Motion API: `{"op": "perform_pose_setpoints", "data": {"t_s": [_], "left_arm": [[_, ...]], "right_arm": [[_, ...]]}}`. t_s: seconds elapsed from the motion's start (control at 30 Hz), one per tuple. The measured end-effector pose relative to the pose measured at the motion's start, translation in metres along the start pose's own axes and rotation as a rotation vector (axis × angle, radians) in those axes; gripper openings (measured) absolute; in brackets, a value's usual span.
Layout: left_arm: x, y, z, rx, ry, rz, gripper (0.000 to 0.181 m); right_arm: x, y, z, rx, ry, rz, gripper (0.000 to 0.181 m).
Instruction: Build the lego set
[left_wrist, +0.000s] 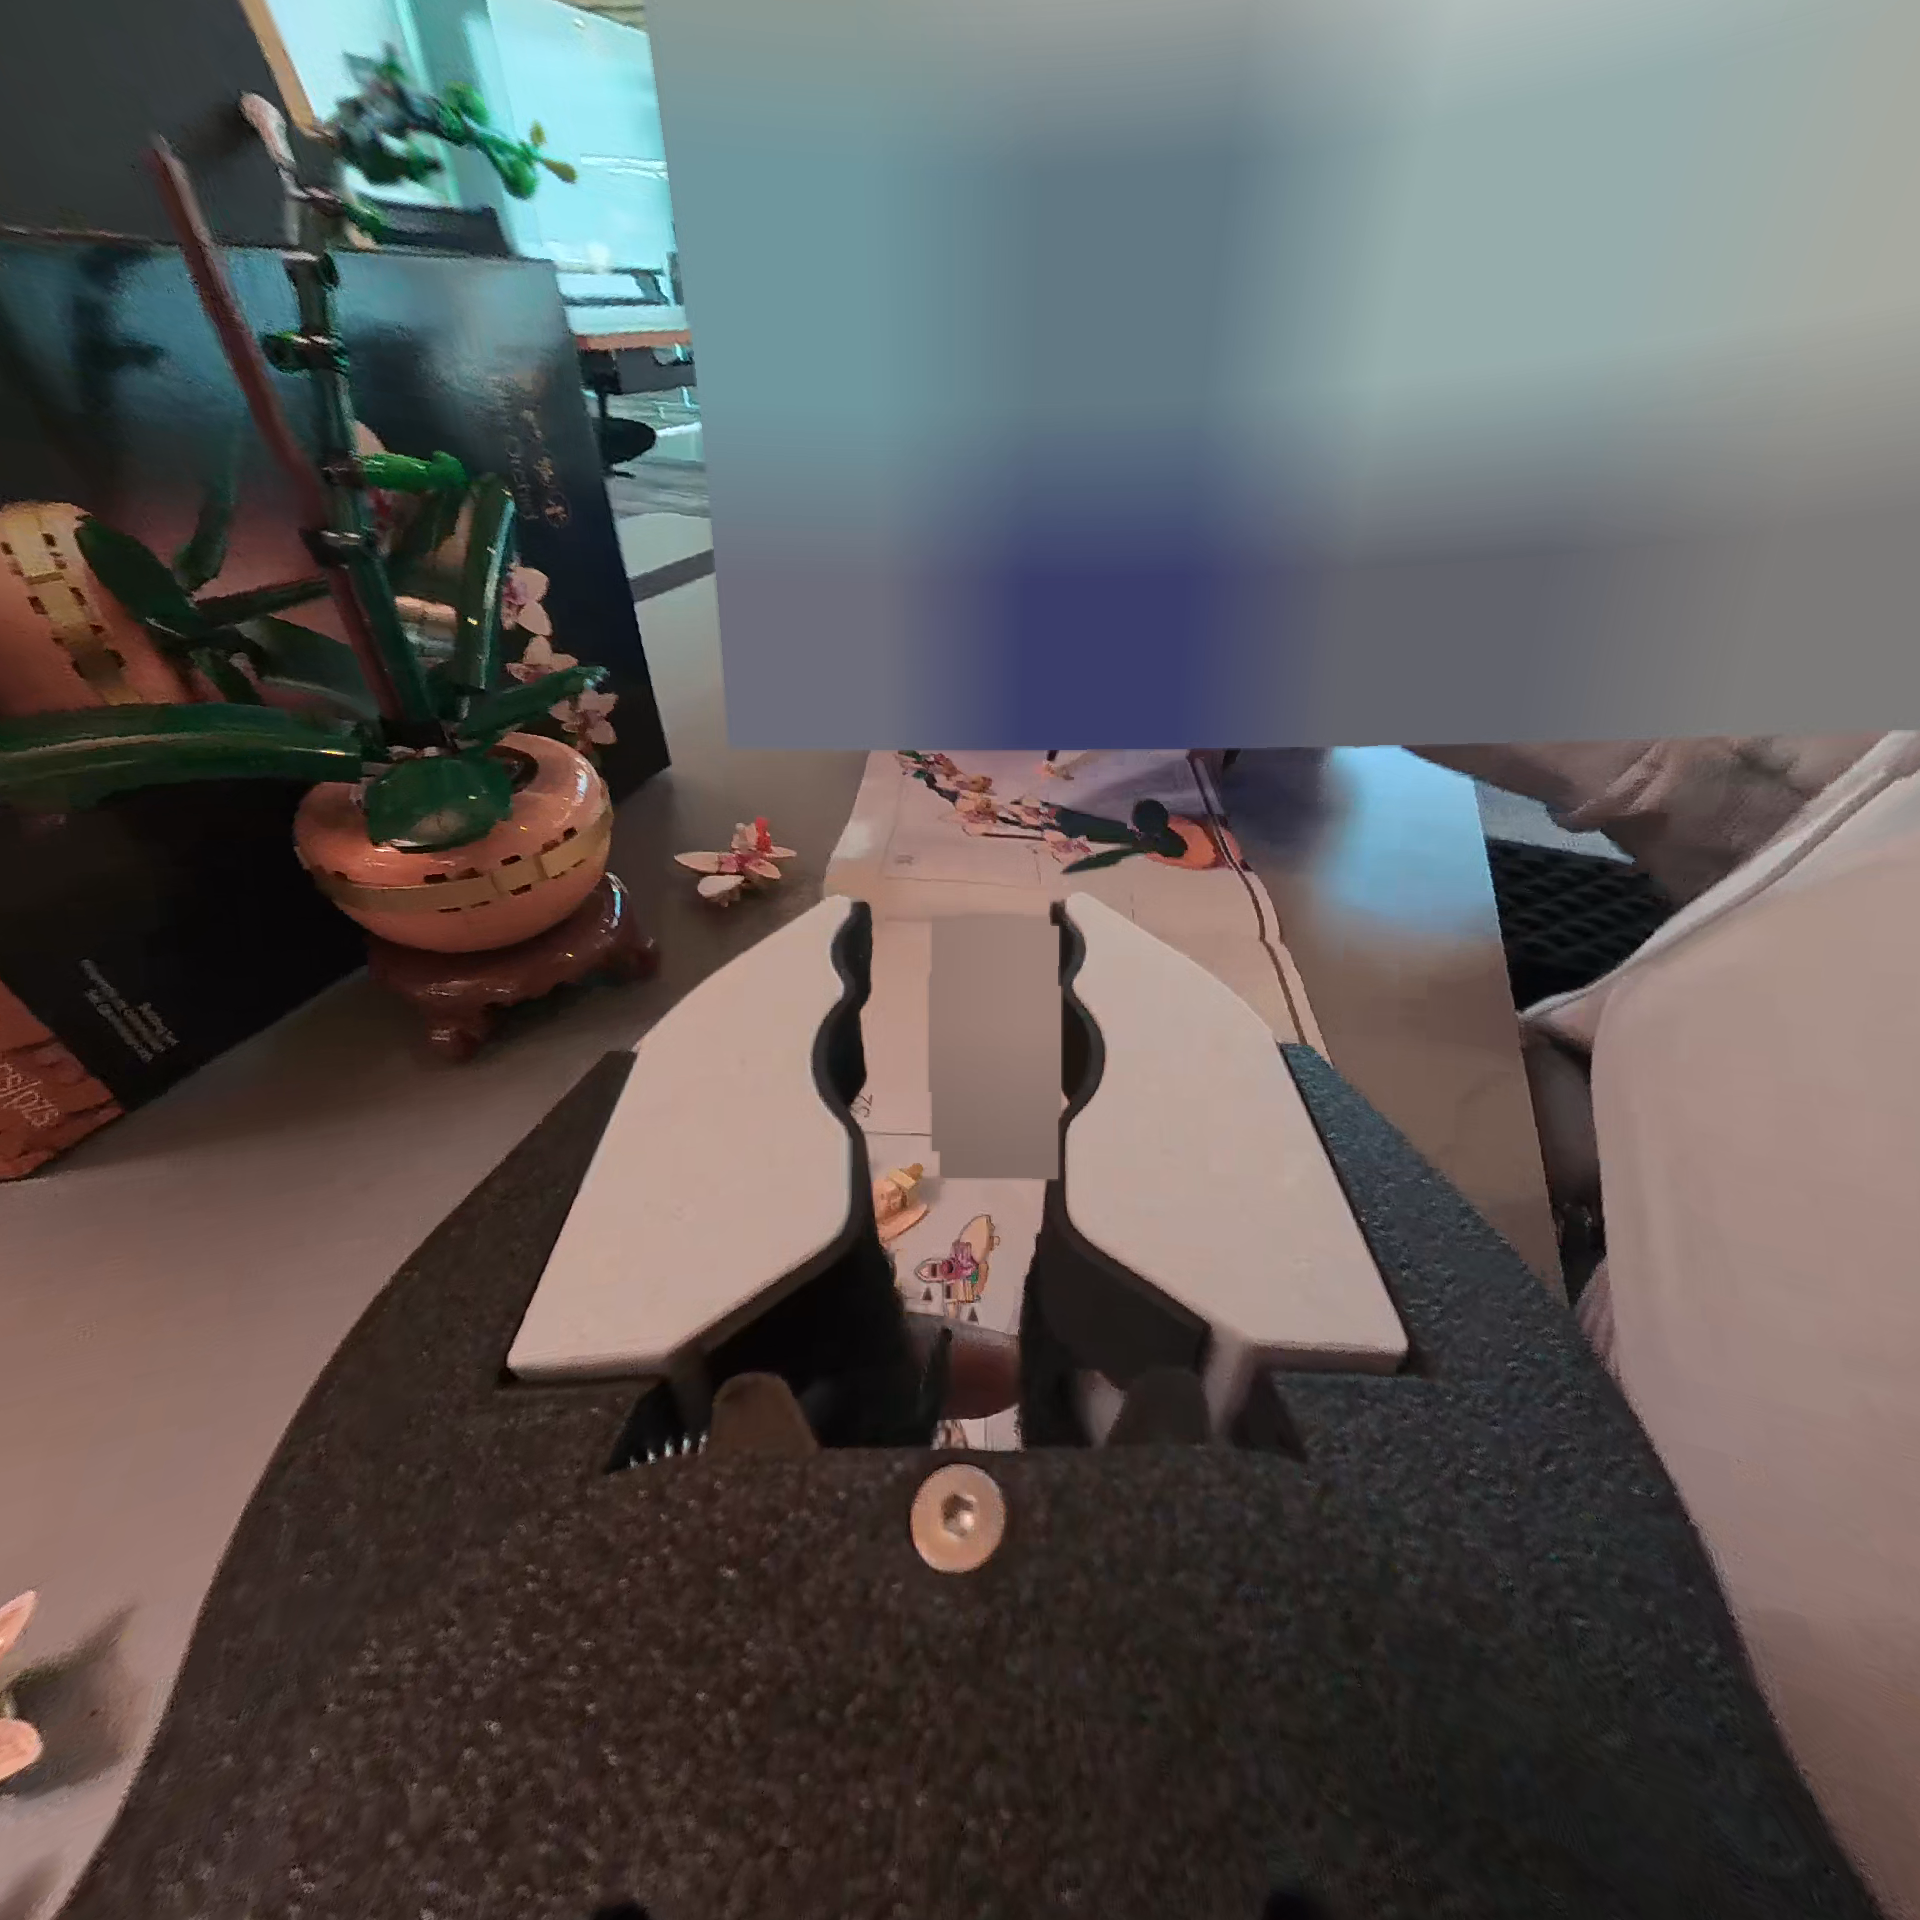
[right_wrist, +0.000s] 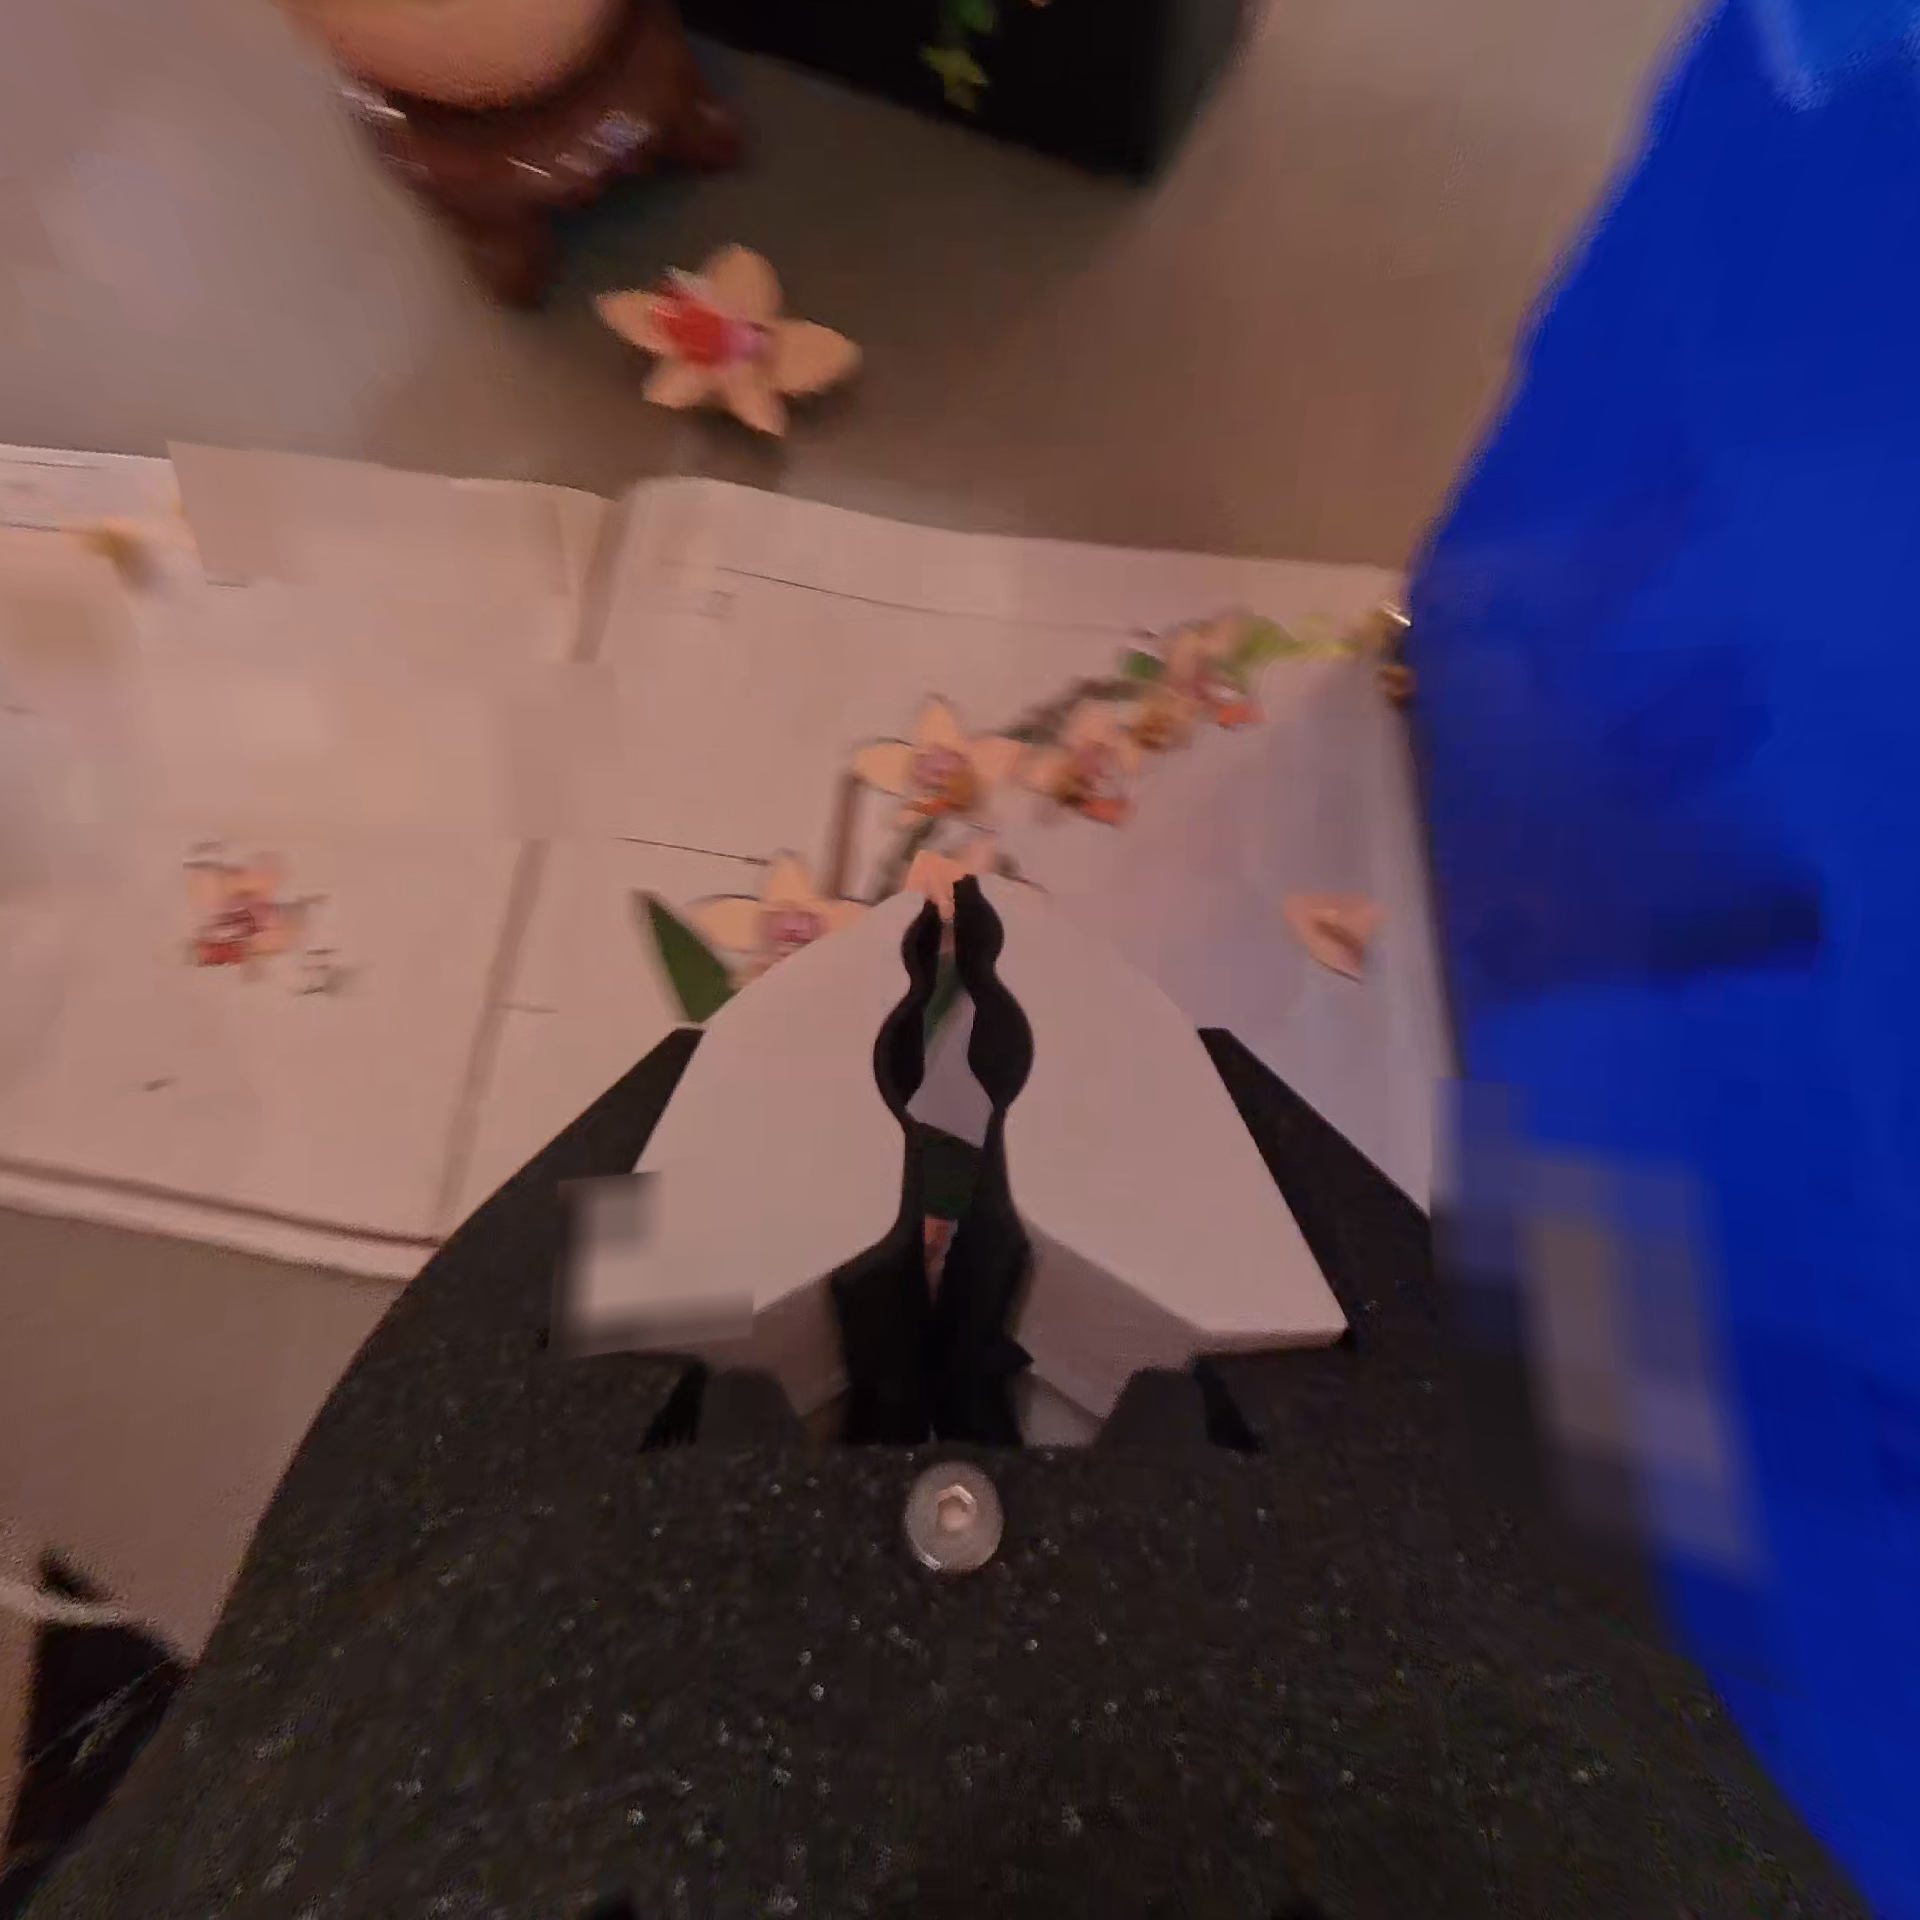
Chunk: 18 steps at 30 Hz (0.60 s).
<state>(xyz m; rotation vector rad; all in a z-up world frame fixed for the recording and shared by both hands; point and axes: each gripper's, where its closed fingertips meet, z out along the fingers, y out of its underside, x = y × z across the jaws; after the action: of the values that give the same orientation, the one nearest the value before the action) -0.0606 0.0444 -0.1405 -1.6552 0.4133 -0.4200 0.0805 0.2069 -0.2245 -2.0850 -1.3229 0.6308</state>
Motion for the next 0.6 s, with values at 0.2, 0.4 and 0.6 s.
{"op": "perform_pose_setpoints", "data": {"t_s": [0.2,0.4,0.6], "left_arm": [[0.020,0.022,0.012,-0.135,0.071,0.123,0.028],[0.052,0.049,0.030,-0.297,0.191,0.212,0.022],[0.090,0.100,0.038,-0.601,0.347,0.336,0.002]], "right_arm": [[-0.131,-0.021,0.007,0.107,-0.393,-0.143,0.003],[-0.150,-0.003,0.030,-0.005,-0.355,-0.267,0.035],[-0.045,-0.017,0.001,0.107,-0.052,-0.105,0.025]]}}
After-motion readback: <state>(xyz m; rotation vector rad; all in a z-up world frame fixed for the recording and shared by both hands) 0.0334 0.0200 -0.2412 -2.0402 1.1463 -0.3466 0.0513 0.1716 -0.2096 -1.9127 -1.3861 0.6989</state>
